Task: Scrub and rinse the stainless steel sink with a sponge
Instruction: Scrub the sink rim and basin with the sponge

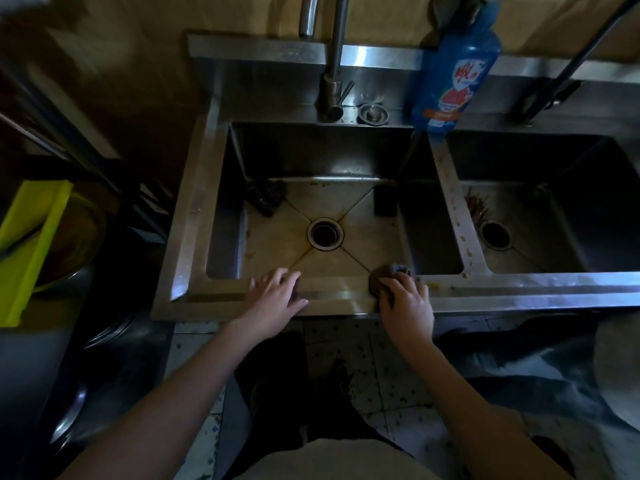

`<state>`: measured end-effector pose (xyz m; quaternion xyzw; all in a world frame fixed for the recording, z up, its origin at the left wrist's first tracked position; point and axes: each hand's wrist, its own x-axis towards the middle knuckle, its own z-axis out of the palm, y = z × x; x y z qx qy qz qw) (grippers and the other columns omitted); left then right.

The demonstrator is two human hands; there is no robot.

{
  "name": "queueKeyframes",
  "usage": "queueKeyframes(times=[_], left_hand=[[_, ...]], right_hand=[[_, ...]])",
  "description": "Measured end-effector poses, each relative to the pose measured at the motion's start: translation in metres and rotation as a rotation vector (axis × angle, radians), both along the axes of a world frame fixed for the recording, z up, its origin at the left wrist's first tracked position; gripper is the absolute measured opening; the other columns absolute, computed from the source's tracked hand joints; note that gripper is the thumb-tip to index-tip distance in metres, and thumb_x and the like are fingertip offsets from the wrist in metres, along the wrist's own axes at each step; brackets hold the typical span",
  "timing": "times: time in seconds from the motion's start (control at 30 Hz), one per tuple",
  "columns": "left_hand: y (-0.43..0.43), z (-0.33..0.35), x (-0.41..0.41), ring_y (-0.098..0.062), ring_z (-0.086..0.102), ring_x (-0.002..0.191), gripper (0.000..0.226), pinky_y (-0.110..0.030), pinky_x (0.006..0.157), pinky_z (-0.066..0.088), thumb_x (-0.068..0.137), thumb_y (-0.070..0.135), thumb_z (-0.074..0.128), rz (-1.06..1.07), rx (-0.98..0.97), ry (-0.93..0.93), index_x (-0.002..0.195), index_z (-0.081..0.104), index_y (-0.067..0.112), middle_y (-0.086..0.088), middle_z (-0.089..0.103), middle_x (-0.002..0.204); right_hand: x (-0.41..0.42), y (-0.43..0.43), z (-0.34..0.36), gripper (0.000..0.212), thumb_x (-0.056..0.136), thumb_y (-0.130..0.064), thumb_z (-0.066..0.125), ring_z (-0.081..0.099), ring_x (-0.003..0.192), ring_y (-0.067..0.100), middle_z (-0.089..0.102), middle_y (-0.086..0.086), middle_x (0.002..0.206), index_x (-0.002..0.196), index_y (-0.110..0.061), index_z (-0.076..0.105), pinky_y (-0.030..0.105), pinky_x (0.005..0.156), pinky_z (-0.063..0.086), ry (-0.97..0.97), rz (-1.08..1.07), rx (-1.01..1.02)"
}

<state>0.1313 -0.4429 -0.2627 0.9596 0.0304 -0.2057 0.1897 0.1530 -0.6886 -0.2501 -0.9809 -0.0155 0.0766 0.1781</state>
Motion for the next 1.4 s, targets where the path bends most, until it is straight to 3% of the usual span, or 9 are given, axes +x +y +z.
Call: queueKeyframes(times=[0.27, 0.57, 0.73, 0.83, 1.0, 1.17, 1.4], left_hand=[[-0.044, 0.003, 0.021, -0.025, 0.033, 0.129, 0.054, -0.047, 0.104, 0.024, 0.093, 0.049, 0.042, -0.147, 0.005, -0.103, 0.141, 0.030, 0.028, -0.004, 0.034, 0.143], [-0.059, -0.004, 0.018, -0.022, 0.043, 0.116, 0.047, -0.042, 0.098, 0.030, 0.094, 0.049, 0.039, -0.179, 0.072, -0.146, 0.137, 0.037, 0.030, 0.000, 0.043, 0.130], [-0.063, -0.005, 0.022, -0.020, 0.038, 0.122, 0.047, -0.045, 0.107, 0.021, 0.092, 0.051, 0.041, -0.120, 0.044, -0.074, 0.136, 0.034, 0.035, 0.004, 0.041, 0.130], [-0.068, -0.005, 0.025, -0.021, 0.037, 0.125, 0.049, -0.046, 0.108, 0.019, 0.093, 0.051, 0.040, -0.092, 0.044, -0.080, 0.137, 0.032, 0.033, 0.004, 0.038, 0.134], [-0.082, -0.003, 0.033, -0.023, 0.038, 0.125, 0.049, -0.046, 0.107, 0.024, 0.094, 0.049, 0.039, -0.133, 0.057, -0.114, 0.138, 0.033, 0.029, 0.001, 0.036, 0.138], [-0.095, 0.000, 0.043, -0.022, 0.036, 0.128, 0.050, -0.045, 0.106, 0.023, 0.094, 0.050, 0.037, -0.140, 0.046, -0.113, 0.139, 0.033, 0.029, 0.001, 0.035, 0.140], [-0.111, 0.006, 0.053, -0.022, 0.034, 0.130, 0.050, -0.046, 0.108, 0.022, 0.094, 0.049, 0.038, -0.153, 0.011, -0.099, 0.140, 0.034, 0.028, 0.001, 0.034, 0.141]], right_hand=[[0.004, -0.017, -0.005, 0.033, 0.093, -0.029, 0.052, 0.040, 0.128, 0.028, 0.048, -0.002, 0.139, 0.126, -0.029, 0.057, 0.045, 0.092, 0.049, -0.009, 0.121, -0.004], [0.025, -0.102, 0.000, 0.034, 0.091, -0.021, 0.056, 0.041, 0.123, 0.030, 0.049, 0.003, 0.138, 0.125, -0.024, 0.059, 0.044, 0.089, 0.050, -0.039, -0.078, -0.036], [0.024, -0.091, -0.001, 0.033, 0.091, -0.021, 0.056, 0.039, 0.126, 0.030, 0.050, 0.002, 0.137, 0.124, -0.021, 0.060, 0.046, 0.088, 0.051, -0.026, -0.139, -0.001], [0.017, -0.070, -0.002, 0.032, 0.091, -0.022, 0.056, 0.040, 0.127, 0.029, 0.052, 0.001, 0.136, 0.123, -0.021, 0.061, 0.044, 0.093, 0.049, -0.053, -0.063, 0.007], [0.012, -0.042, -0.003, 0.027, 0.085, -0.020, 0.061, 0.054, 0.108, 0.031, 0.063, 0.003, 0.122, 0.111, -0.018, 0.069, 0.042, 0.082, 0.053, -0.138, 0.084, 0.029], [0.016, -0.071, -0.009, 0.025, 0.082, -0.017, 0.065, 0.056, 0.103, 0.033, 0.064, 0.005, 0.119, 0.107, -0.017, 0.071, 0.040, 0.079, 0.055, -0.213, 0.171, 0.050], [0.035, -0.143, -0.011, 0.029, 0.081, -0.011, 0.067, 0.053, 0.109, 0.035, 0.063, 0.007, 0.122, 0.109, -0.015, 0.070, 0.043, 0.084, 0.055, -0.206, -0.001, -0.004]])
